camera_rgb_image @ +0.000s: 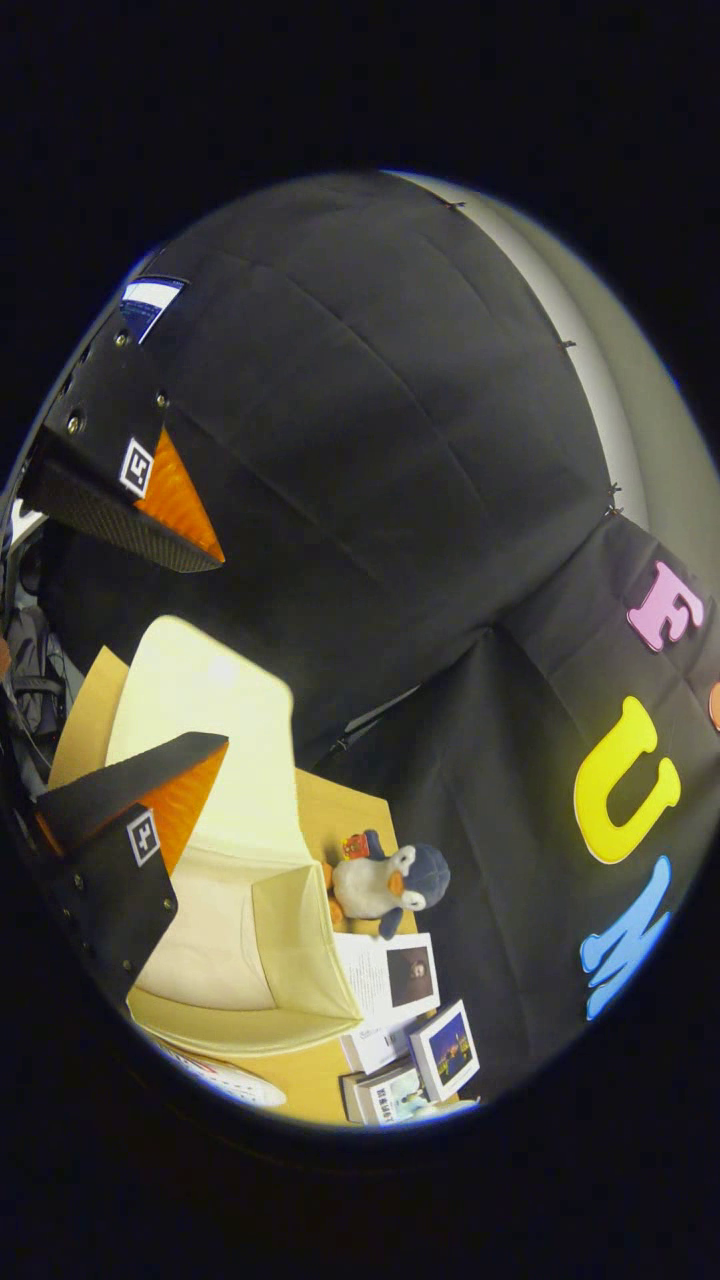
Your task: Open the storage box then place both shoes into the box .Put the left shoe in first, then the right shoe, with the right side of both shoes facing outward in a uniform manner.
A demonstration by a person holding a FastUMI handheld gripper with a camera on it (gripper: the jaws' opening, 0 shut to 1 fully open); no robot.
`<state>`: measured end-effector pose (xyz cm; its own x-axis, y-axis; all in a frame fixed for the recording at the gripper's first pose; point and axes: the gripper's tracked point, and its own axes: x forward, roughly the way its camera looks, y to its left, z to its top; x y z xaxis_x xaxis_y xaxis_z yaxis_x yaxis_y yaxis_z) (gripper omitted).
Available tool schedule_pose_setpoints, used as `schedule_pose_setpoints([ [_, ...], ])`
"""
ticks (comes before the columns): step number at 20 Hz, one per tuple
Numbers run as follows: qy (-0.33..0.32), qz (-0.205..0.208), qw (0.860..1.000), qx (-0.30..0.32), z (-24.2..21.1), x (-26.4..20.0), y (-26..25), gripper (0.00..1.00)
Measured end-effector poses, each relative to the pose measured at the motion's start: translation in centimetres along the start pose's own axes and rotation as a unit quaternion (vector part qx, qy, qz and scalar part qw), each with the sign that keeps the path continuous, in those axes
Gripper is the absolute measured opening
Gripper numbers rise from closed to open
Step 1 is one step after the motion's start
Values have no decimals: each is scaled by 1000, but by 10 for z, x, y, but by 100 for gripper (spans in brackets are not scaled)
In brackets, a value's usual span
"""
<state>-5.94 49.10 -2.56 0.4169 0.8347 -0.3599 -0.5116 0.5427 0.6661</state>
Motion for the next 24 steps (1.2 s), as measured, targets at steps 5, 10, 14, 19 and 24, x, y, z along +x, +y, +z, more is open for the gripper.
schedule_pose_setpoints([
  [5, -17, -56, 998, -36, 10, -24, -44, 97],
  [10, -22, -93, 995, -39, 17, -48, -88, 97],
  [14, -29, -121, 992, -31, 25, -68, -126, 97],
  [19, -36, -159, 986, -26, 30, -93, -174, 97],
  [24, -32, -196, 980, -28, 27, -118, -222, 97],
])
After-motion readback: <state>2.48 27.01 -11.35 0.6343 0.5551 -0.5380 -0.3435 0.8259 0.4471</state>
